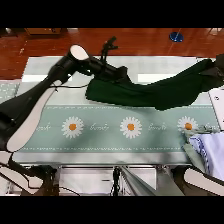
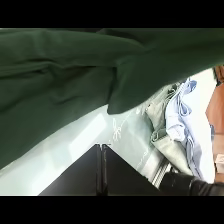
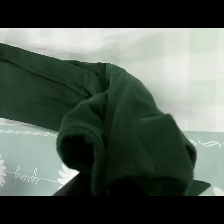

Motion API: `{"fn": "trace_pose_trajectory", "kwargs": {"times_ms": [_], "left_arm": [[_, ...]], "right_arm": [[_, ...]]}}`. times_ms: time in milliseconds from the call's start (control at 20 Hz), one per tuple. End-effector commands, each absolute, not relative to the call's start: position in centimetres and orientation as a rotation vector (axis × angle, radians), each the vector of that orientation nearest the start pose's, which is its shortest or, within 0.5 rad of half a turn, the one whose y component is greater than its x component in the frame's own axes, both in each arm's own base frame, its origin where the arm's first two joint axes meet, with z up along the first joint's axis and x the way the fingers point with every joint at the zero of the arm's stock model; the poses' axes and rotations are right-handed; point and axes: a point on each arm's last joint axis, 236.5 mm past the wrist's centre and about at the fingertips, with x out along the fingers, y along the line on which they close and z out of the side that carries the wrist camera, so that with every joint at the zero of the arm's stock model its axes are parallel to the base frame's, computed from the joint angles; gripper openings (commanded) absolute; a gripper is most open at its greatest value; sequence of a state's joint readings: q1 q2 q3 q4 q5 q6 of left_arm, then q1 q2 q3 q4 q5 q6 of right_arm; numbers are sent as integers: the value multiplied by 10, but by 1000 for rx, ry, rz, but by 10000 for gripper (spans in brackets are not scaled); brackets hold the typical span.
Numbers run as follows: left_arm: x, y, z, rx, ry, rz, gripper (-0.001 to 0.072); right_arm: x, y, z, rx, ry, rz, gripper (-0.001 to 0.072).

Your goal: Fold the shirts.

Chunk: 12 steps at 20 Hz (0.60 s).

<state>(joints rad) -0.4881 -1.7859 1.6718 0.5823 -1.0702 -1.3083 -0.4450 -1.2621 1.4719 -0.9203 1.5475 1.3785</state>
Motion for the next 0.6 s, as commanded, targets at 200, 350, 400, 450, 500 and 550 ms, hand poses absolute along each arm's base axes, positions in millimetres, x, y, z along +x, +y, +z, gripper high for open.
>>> {"fn": "trace_pose_trajectory", "kwargs": {"times_ms": [200, 350, 400, 450, 500, 550], "left_arm": [[350, -491, 18, -533, 1256, -1058, 20], [331, -516, -7, -571, 1304, -1057, 21], [323, -525, -16, -582, 1326, -1058, 21], [316, -532, -24, -593, 1341, -1056, 21], [310, -542, -30, -625, 1358, -1054, 21], [305, -551, -34, -658, 1375, -1059, 21]], "right_arm": [[353, -10, 175, 512, 1083, 271, 20], [344, -6, 189, 494, 1052, 268, 20], [341, -5, 194, 490, 1039, 264, 20], [337, -3, 199, 485, 1028, 264, 21], [333, -1, 204, 479, 1021, 263, 20], [329, 0, 207, 470, 1015, 264, 20]]}}
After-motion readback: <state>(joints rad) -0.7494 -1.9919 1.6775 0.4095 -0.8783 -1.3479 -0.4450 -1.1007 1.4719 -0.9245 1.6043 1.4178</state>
